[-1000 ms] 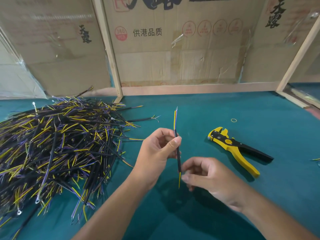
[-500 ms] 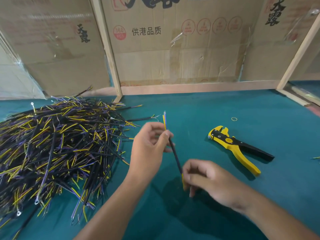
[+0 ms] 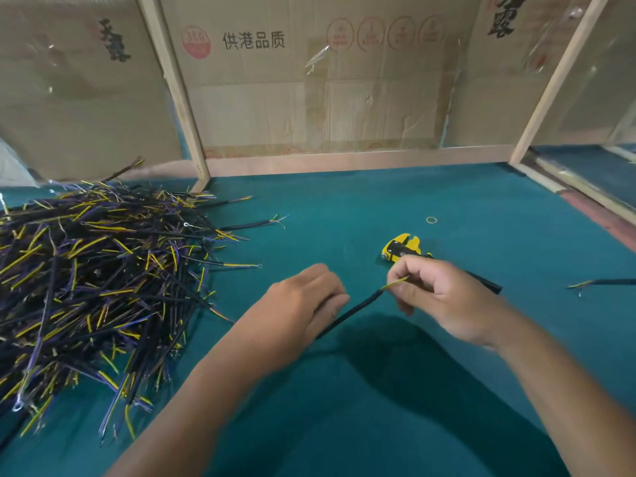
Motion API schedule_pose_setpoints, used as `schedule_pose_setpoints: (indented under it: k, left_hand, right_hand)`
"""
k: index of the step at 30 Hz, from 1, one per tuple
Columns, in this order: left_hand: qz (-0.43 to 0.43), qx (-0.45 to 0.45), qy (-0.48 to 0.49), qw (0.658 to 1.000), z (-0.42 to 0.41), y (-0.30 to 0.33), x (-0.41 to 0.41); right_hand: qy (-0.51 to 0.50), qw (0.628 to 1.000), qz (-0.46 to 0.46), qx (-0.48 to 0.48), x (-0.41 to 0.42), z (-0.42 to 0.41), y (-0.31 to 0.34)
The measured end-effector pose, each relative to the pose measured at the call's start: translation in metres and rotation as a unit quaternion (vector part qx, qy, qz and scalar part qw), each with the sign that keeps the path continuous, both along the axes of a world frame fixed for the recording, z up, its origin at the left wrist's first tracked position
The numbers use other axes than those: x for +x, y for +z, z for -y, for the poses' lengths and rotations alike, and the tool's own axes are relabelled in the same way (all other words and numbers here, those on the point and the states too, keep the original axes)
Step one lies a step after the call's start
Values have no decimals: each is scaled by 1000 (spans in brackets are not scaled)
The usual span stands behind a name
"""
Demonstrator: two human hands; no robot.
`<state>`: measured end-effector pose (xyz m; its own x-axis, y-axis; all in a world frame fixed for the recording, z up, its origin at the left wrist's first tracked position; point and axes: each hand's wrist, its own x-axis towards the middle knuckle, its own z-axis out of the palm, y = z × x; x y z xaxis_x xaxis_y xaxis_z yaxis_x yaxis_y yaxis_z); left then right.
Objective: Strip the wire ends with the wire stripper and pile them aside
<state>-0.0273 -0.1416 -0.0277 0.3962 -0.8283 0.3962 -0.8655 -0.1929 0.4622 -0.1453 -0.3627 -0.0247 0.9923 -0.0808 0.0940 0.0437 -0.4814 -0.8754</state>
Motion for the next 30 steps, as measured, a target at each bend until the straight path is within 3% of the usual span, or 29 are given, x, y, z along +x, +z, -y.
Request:
schedule_pose_setpoints:
  k: [7,10,12,15,17,20,24,26,28,29,30]
  left_hand:
    - [-224,16,-36,974,12,-13,-12]
    - [-150,6,-26,988,10,-12,-9]
    - [-67,16,2,998,7,-8,-4]
    - [-35,23,25,999,-1,-2,1]
    - [-29,24,28,999,-5,0,3]
    - [-38,21,38,998,-10,2,8]
    - [-33,16,16,999,-15,5,16]
    - [-34,-5,2,999,-15,6,18]
    - [-34,-22,-3,999,-15,8,19]
    - [-35,-29,-5,999,-16,10,20]
    - [-37,-36,-7,999,-17,11,21]
  right_hand:
    - [67,998,9,16,-1,-8,1]
    - [-3,998,38,-44,-1,5,0]
    - [-128,971,40,-197,1,22,-5]
    - [-244,874,-160,-387,6,43,-19]
    - [-264,847,-222,-404,8,48,-29]
    - [-296,863,-182,-367,10,44,-34]
    - [-322,833,-162,-419,11,36,-25]
    - [-338,881,-90,-319,6,35,-14]
    - [-313,949,-20,1,-2,32,2]
    - [-241,953,-9,181,-6,29,9]
    - [-161,939,-18,305,-9,25,13]
